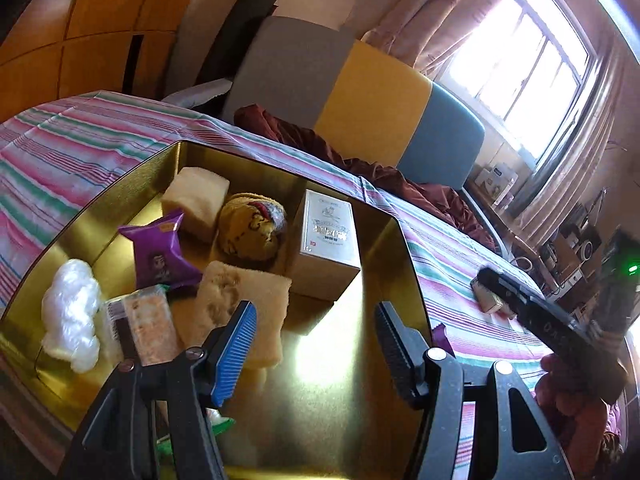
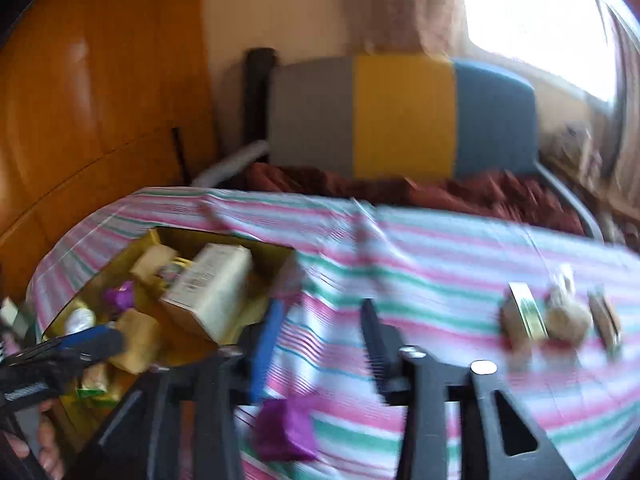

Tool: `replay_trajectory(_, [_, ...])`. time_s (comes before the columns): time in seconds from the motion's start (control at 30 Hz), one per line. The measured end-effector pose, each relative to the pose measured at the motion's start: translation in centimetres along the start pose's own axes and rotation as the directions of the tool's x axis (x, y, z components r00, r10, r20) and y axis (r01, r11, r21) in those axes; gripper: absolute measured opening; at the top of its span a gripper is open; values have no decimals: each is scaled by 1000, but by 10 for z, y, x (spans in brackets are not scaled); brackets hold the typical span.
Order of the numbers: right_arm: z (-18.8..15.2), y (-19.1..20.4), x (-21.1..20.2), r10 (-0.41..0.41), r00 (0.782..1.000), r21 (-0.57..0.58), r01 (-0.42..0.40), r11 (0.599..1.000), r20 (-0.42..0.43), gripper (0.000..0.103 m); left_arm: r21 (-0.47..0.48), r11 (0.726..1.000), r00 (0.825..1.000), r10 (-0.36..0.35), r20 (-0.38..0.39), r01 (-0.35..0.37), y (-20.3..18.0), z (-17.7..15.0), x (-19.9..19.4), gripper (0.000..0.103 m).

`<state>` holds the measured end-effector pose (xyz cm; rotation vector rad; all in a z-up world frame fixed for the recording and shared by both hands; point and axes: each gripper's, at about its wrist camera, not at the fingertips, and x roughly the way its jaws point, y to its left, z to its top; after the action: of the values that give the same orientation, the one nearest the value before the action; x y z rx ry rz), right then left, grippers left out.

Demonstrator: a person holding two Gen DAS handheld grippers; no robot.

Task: Organize objects
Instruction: 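Carry the purple packet to the gold tray and open the right tool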

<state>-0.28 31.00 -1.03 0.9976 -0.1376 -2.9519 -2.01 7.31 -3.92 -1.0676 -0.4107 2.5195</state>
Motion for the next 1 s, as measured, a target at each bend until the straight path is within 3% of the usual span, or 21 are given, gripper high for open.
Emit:
replay_trajectory(0.07, [-12, -18, 4, -2, 998, 55, 5, 998, -70, 56, -15, 1000, 1000, 1, 3, -1, 1, 0, 0, 62])
replay_trajectory(0.2, [-35, -23, 11, 34, 986, 53, -26, 998, -160, 60, -21, 1000, 1000, -10, 1, 10, -2, -2, 1, 62])
replay_trajectory(0.43, [-48, 5, 36, 106, 969, 25, -103, 994, -223, 60, -21, 999, 1000, -24, 10, 24, -7, -2, -5, 62])
replay_trajectory(0.53, [-55, 16, 51, 94, 959, -17, -102, 995, -269, 50, -23, 999, 1000, -27, 14, 28, -7, 0, -8, 62])
replay_trajectory(0.6, [-56, 20, 49, 78, 964, -49, -94, 994, -253, 49, -25, 999, 1000, -25, 13, 25, -7, 0, -8, 62])
replay_trajectory(0.83, [-39, 7, 24, 57, 986, 22, -54, 998, -155, 47, -50, 999, 1000, -18, 4, 18, -3, -5, -4, 62])
replay_trajectory(0.87, [-33, 7, 19, 62, 989, 32, -58, 998, -135, 18, -49, 999, 1000, -18, 1, 18, -3, -6, -4, 62])
replay_trajectory(0.9, [-24, 8, 16, 67, 991, 41, -63, 997, -118, 8, -47, 999, 1000, -19, 0, 19, -4, -6, -4, 62])
replay_trajectory(1.0, [0, 16, 16, 91, 992, 51, -87, 995, -85, 12, -50, 999, 1000, -22, 1, 22, -4, -7, -4, 62])
